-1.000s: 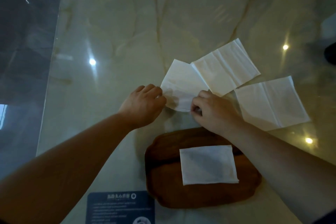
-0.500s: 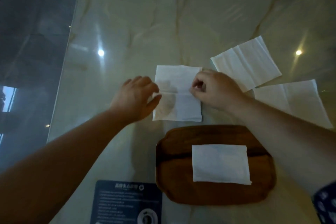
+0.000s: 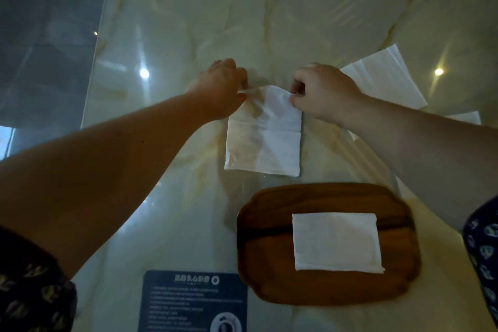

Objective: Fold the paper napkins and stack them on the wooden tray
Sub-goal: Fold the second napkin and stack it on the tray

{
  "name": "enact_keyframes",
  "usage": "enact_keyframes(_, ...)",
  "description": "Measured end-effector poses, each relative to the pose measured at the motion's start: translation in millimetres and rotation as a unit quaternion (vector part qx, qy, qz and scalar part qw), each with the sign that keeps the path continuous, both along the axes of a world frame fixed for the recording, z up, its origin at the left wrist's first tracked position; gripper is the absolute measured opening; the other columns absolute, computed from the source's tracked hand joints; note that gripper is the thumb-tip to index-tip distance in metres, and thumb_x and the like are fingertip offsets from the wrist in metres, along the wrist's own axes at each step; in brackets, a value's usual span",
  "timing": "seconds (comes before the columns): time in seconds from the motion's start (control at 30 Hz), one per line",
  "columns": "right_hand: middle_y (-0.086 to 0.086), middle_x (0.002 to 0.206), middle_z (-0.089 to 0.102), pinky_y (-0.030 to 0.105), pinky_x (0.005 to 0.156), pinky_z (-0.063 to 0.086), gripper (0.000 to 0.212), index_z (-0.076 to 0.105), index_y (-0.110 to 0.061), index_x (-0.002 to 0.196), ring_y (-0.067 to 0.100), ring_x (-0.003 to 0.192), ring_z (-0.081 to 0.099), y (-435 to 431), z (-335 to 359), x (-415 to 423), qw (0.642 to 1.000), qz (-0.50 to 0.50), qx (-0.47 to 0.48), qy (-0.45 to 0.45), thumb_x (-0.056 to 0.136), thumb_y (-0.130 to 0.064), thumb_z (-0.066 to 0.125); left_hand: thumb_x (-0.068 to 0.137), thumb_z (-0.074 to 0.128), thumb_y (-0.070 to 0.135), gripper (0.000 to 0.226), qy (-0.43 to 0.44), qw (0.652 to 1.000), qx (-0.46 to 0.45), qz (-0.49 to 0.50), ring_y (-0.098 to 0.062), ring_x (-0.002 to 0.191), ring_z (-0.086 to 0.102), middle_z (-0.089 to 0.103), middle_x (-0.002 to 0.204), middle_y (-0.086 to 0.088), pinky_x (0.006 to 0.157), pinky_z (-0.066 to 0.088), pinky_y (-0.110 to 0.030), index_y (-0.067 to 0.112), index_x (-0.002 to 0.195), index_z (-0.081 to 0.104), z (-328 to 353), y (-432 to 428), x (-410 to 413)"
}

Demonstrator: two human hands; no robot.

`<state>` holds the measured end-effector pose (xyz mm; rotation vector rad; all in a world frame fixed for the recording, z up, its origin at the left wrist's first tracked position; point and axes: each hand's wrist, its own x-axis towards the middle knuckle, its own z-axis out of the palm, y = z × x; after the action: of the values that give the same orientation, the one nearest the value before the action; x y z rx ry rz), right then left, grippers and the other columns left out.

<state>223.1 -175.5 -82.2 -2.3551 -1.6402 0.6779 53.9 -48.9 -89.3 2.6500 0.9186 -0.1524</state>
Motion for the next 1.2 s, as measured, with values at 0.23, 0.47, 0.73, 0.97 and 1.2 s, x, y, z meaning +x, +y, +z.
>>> enact_keyframes(0.23, 0.001, 0.09, 0.068, 0.034, 0.072, 0.049, 0.017, 0.065, -0.017, 0.093, 0.021, 0.083, 0.061, -12.5, 18.9, -7.1, 0.993, -0.038, 0.088, 0.074, 0.076, -0.018, 0.063, 0.086, 0.06, 0.02, 0.016, -0.058, 0.998, 0.005, 0.006, -0.027, 0.093, 0.06, 0.066, 0.097, -0.007, 0.081, 0.052, -0.041, 0.019, 0.102, 0.061, 20.0, -10.6, -22.3)
enact_keyframes(0.47, -0.003, 0.084, 0.058, 0.021, 0.061, 0.041, 0.009, 0.067, -0.014, 0.087, 0.003, 0.067, 0.05, -53.3, 22.1, -30.5, 0.99, 0.042, 0.103, 0.09, 0.079, -0.014, 0.064, 0.078, 0.065, 0.006, 0.02, -0.109, 0.985, 0.067, -0.115, -0.032, 0.085, 0.062, 0.068, 0.089, -0.009, 0.07, 0.051, -0.041, 0.012, 0.097, 0.066, 20.6, -41.0, -57.5)
enact_keyframes(0.73, -0.009, 0.085, 0.055, 0.023, 0.06, 0.04, 0.011, 0.063, -0.023, 0.084, 0.011, 0.074, 0.055, -83.6, 5.6, -48.9, 0.99, 0.112, 0.009, 0.082, 0.077, -0.029, 0.068, 0.067, 0.067, 0.026, 0.02, -0.044, 0.983, 0.032, -0.176, -0.03, 0.072, 0.062, 0.067, 0.079, -0.005, 0.063, 0.045, -0.035, 0.018, 0.084, 0.068, 10.1, -66.6, -82.0)
enact_keyframes(0.97, -0.013, 0.082, 0.057, 0.023, 0.058, 0.038, 0.018, 0.061, -0.027, 0.086, 0.004, 0.073, 0.054, -80.0, 10.3, -41.8, 0.993, 0.052, 0.009, 0.102, 0.082, -0.045, 0.063, 0.08, 0.055, 0.044, 0.028, -0.065, 0.993, -0.015, -0.098, -0.027, 0.073, 0.063, 0.065, 0.078, -0.001, 0.064, 0.05, -0.034, 0.019, 0.084, 0.067, 12.3, -61.8, -77.9)
enact_keyframes(1.2, -0.006, 0.088, 0.06, 0.032, 0.069, 0.047, 0.021, 0.062, -0.022, 0.096, 0.016, 0.081, 0.058, -56.5, -1.1, -33.4, 0.999, -0.033, 0.011, 0.034, 0.082, -0.038, 0.064, 0.086, 0.062, 0.031, 0.032, -0.009, 1.0, -0.012, 0.003, -0.028, 0.108, 0.056, 0.06, 0.113, -0.007, 0.082, 0.048, -0.043, 0.018, 0.115, 0.058, 4.6, -44.9, -57.0)
